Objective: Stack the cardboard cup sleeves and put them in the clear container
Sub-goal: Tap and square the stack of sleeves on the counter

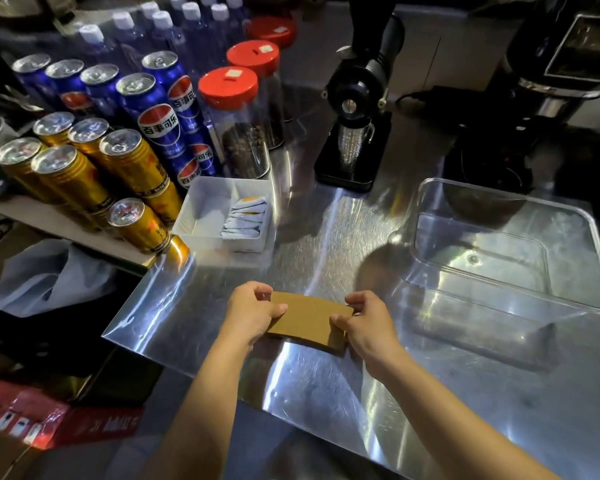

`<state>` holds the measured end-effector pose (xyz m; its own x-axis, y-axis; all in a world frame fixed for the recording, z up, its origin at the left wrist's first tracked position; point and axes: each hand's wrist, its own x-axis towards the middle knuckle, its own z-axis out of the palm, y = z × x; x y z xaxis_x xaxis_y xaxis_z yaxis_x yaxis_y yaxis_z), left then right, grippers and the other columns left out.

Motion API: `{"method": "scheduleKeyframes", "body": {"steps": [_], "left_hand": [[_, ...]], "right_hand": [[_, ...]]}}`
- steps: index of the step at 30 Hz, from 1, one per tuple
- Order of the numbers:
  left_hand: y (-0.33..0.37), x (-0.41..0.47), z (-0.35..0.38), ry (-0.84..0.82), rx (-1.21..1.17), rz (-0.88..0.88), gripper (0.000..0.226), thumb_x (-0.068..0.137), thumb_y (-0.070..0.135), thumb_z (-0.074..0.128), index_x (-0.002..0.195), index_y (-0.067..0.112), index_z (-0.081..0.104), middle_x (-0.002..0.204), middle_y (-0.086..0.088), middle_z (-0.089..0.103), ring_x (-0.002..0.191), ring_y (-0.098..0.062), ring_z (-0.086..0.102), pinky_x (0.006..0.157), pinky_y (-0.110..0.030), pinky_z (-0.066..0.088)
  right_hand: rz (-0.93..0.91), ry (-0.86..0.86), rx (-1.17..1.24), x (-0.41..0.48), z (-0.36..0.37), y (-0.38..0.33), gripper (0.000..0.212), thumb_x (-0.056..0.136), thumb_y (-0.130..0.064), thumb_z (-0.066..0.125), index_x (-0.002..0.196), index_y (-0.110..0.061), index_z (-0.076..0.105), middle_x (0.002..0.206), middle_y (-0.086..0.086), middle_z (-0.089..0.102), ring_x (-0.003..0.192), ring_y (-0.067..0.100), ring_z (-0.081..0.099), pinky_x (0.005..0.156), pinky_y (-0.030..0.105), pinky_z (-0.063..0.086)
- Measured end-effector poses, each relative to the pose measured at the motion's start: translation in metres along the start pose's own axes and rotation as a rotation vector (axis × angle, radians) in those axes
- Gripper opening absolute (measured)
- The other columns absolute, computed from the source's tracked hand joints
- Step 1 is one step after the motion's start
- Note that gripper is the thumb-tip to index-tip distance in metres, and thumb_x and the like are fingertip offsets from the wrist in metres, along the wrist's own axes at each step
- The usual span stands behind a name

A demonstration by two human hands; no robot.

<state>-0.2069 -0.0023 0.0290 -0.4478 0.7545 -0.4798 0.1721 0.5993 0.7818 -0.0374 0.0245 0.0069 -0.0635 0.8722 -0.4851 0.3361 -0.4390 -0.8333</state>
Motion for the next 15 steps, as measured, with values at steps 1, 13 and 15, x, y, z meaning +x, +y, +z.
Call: {"method": "scheduleKeyframes", "body": {"steps": [1, 13, 15], "left_hand": [[-0.0014, 0.0016, -0.0010, 0.004, 0.029, 0.001, 0.043, 0.074, 0.006, 0.073, 0.113, 0.006, 0.056, 0.113, -0.012, 0.058, 0.093, -0.021, 0.054, 0.077, -0.029, 0.044], [0.0057, 0.0074, -0.0055, -0.322, 0.073, -0.159, 0.039, 0.060, 0.016, 0.083, 0.091, -0.002, 0.068, 0.088, -0.015, 0.073, 0.078, -0.025, 0.067, 0.076, -0.035, 0.055], [0.0040, 0.0042, -0.0063, -0.383, 0.028, -0.166, 0.038, 0.062, 0.014, 0.081, 0.093, -0.003, 0.067, 0.090, -0.018, 0.072, 0.080, -0.027, 0.067, 0.080, -0.038, 0.055]], "right_hand": [[-0.003, 0.003, -0.021, -0.0002, 0.0000, -0.0011, 0.035, 0.079, -0.009, 0.066, 0.109, -0.014, 0.048, 0.108, 0.008, 0.052, 0.082, 0.018, 0.053, 0.046, 0.020, 0.039], [-0.053, -0.008, -0.078, -0.0035, 0.0021, -0.0011, 0.024, 0.081, -0.009, 0.061, 0.096, -0.019, 0.046, 0.092, 0.000, 0.051, 0.085, 0.019, 0.052, 0.059, 0.026, 0.041], [-0.036, -0.032, 0.008, -0.0042, -0.0007, 0.0028, 0.027, 0.081, -0.006, 0.062, 0.099, -0.018, 0.046, 0.100, 0.004, 0.053, 0.087, 0.019, 0.053, 0.058, 0.023, 0.041]]}}
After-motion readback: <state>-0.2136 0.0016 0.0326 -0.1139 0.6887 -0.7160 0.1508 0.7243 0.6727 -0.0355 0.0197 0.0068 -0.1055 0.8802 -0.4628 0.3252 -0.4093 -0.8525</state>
